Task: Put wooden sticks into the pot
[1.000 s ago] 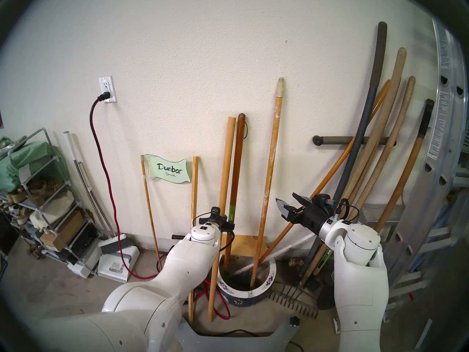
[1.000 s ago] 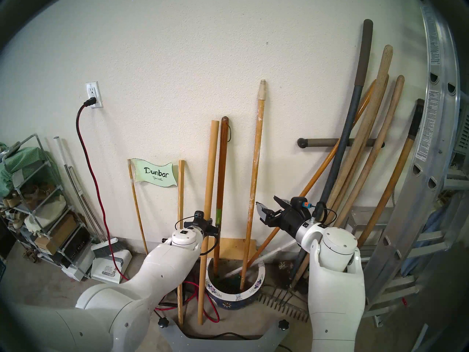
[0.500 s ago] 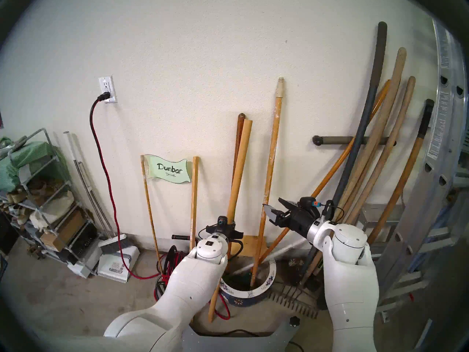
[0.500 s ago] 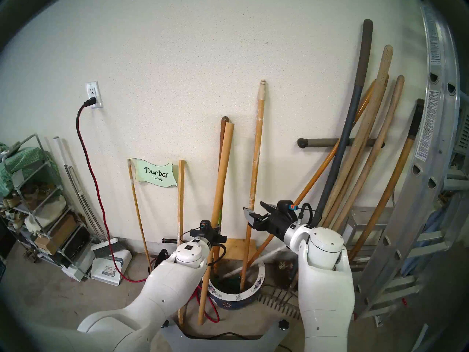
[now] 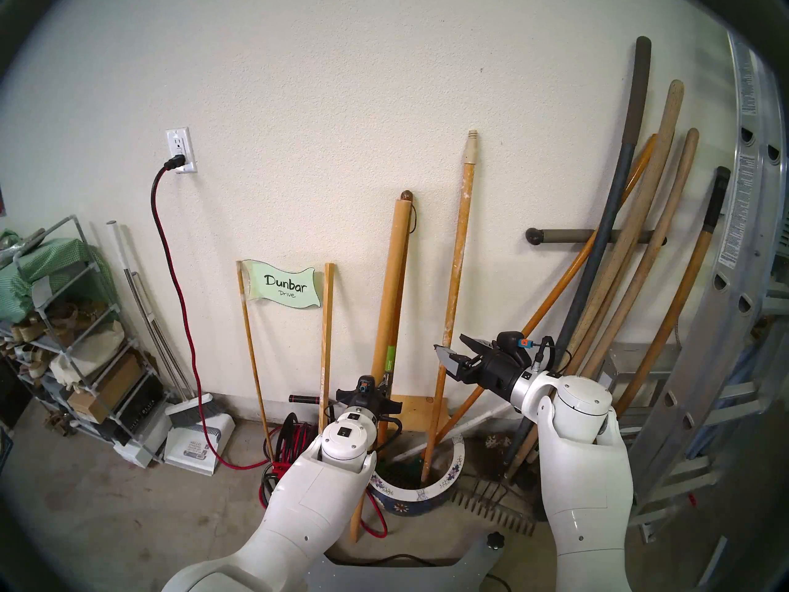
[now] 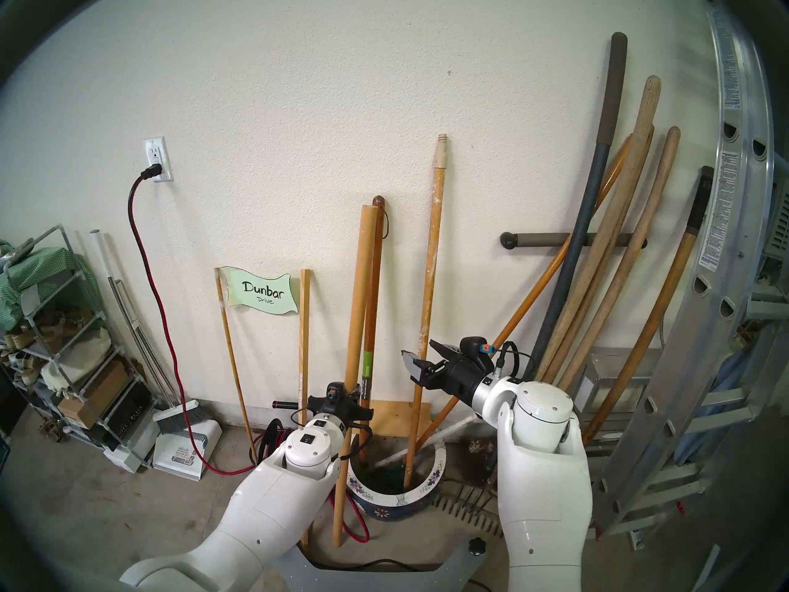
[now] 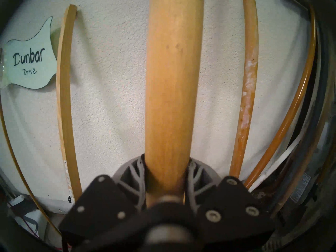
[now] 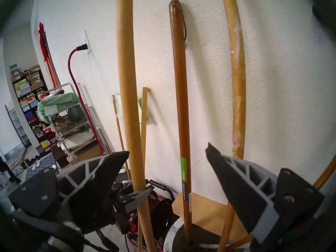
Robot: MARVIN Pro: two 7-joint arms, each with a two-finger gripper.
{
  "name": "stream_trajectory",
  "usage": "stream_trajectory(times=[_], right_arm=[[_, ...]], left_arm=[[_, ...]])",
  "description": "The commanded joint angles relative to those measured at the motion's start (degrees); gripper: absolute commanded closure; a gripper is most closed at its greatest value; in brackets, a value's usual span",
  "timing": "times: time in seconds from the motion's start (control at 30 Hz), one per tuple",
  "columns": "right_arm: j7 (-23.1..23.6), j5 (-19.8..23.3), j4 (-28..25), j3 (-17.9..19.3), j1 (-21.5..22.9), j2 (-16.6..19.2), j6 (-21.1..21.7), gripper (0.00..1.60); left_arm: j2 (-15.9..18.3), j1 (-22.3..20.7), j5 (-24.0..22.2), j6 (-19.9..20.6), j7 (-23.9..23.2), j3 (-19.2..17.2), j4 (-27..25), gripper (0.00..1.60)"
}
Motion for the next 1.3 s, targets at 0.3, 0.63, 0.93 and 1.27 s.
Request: stream_trajectory(times=[0.3,0.63,0.93,1.27], right_arm=[[1.1,-0.3,3.3,-4.1,1.5,-0.2,0.5,0.00],[2.7,0.2,5.8,-8.9,2.7,-0.1,-0.3,0.00],[6.2,0.6,1.9,-8.3,1.1,2.1,-1.3,0.00],[9.2,1.9,0.4,-6.4,-0.5,3.6,-1.0,0.00]], left_arm=[[4.4,12.8,1.0,1.1,3.9,2.7,-14.6,1.60],[6.3,18.7,1.6,2.4,7.0,3.0,-22.2,1.60],[7.5,22.1,2.5,7.4,10.5,2.6,-30.3,1.60],[9.8,24.5,3.4,14.0,10.8,1.9,-37.4,1.60]])
